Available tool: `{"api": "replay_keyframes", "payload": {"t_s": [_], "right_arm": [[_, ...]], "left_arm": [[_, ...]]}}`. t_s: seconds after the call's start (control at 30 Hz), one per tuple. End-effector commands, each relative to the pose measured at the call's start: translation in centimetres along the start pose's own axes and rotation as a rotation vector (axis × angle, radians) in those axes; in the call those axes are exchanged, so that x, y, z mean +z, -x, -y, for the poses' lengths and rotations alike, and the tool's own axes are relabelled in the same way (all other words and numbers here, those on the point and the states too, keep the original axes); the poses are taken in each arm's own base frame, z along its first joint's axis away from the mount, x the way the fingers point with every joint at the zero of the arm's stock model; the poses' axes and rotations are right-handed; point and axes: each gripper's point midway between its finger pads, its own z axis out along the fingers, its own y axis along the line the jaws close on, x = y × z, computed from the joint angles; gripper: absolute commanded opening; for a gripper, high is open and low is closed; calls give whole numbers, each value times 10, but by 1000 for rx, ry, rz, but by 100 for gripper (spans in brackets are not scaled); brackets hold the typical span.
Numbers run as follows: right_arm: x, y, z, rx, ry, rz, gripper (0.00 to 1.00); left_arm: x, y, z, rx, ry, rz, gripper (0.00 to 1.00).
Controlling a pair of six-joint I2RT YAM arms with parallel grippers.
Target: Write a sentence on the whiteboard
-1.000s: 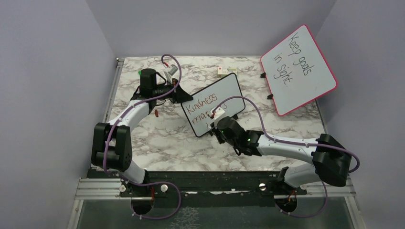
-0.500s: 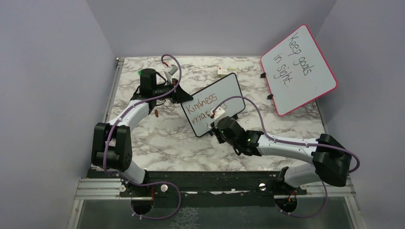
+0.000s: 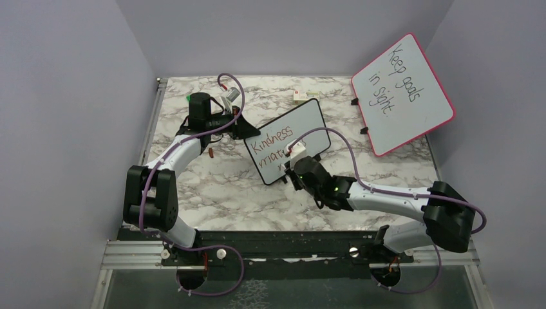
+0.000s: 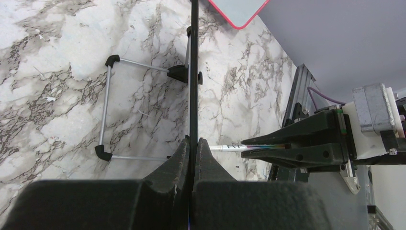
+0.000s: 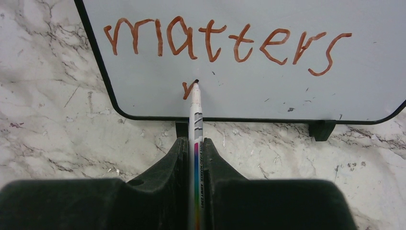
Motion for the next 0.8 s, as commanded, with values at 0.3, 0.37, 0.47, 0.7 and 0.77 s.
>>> {"api": "replay_keyframes", "payload": {"t_s": [0.3, 0.37, 0.47, 0.7, 0.77], "right_arm": [[-2, 6, 9, 8, -49, 7, 1], [-2, 0, 7, 3, -38, -15, 1], [-1, -8, 4, -2, -19, -40, 1], [-1, -21, 0, -18, 3, -90, 1], [-2, -22, 1, -24, 0, -99, 1]], "left_arm": [[-2, -10, -3, -35, 30, -27, 0], [-2, -10, -3, -36, 30, -27, 0], [-2, -10, -3, -36, 32, -27, 0], [-2, -10, -4, -37, 33, -27, 0], [-2, -10, -4, -36, 33, -27, 0]]}}
